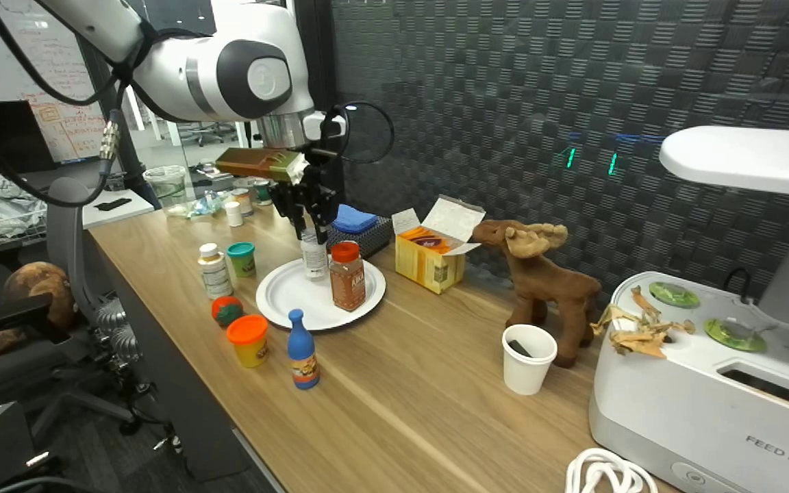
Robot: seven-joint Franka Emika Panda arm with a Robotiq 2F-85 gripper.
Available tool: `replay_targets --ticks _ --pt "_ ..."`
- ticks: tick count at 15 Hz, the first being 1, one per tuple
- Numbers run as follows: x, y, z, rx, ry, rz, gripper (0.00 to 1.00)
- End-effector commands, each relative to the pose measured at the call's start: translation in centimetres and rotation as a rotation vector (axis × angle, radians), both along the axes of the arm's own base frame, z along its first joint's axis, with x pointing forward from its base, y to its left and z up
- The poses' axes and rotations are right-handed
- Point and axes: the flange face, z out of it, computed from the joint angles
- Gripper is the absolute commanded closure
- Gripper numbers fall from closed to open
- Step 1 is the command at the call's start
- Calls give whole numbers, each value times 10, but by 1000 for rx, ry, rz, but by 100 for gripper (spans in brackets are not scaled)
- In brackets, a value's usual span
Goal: Put the bottles on the tray
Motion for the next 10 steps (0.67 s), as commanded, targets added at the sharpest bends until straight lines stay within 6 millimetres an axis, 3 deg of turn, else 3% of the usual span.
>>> replay_targets --ticks 1,10 --pt "2 7 -2 17 -31 36 80" --pt "5 13 -14 -12 -76 103 80"
